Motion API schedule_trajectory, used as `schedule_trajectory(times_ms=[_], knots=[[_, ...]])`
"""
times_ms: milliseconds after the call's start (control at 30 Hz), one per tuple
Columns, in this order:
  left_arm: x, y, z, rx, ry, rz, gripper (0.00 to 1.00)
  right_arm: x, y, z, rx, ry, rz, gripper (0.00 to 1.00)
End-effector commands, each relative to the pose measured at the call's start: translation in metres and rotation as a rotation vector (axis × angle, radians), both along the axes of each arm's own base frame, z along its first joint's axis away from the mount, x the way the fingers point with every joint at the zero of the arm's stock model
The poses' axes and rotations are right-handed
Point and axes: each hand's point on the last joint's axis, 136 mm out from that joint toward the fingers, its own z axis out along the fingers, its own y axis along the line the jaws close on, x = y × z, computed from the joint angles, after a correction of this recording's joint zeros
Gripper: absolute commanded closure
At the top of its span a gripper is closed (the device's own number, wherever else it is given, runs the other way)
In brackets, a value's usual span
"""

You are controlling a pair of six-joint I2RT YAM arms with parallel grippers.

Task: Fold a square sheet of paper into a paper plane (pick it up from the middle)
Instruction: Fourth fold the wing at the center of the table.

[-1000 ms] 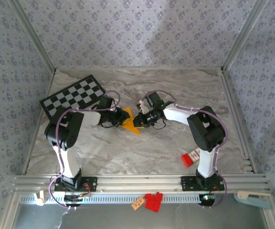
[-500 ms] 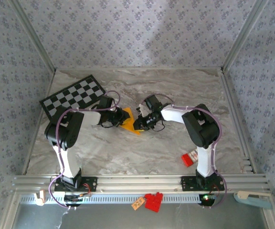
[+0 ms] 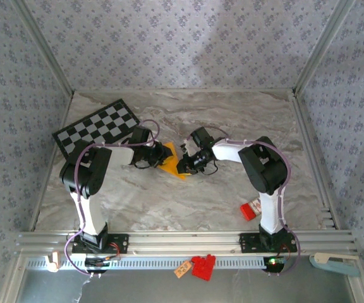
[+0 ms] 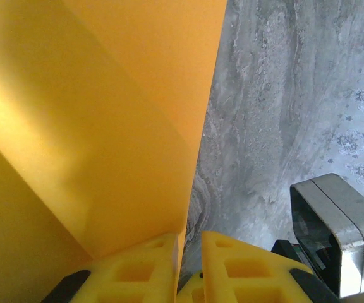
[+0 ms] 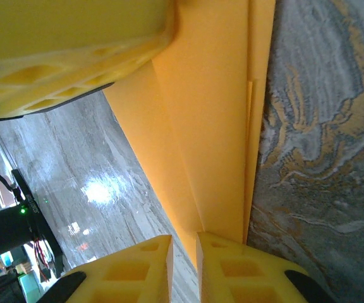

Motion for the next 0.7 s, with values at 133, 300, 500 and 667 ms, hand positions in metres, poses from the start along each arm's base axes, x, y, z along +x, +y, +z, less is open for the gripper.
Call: schedule_trajectory(times_ms=[133, 300, 500, 667], knots=[[0.002, -0.005, -0.004, 0.001, 0.008, -0.025, 0.82, -0.006, -0.003, -0.011, -0.036, 0.034, 0.004, 0.81], [0.002, -0.005, -0.006, 0.004, 0.014, -0.027, 0.82, -0.007, -0.004, -0.014, -0.046, 0.038, 0.004, 0.82], [-0.001, -0.004, -0.012, 0.018, 0.035, -0.026, 0.82, -0.007, -0.006, -0.015, -0.054, 0.039, 0.003, 0.82], [-0.002, -0.002, -0.017, 0.034, 0.05, -0.023, 0.83, -0.007, -0.006, -0.014, -0.055, 0.034, 0.004, 0.82]])
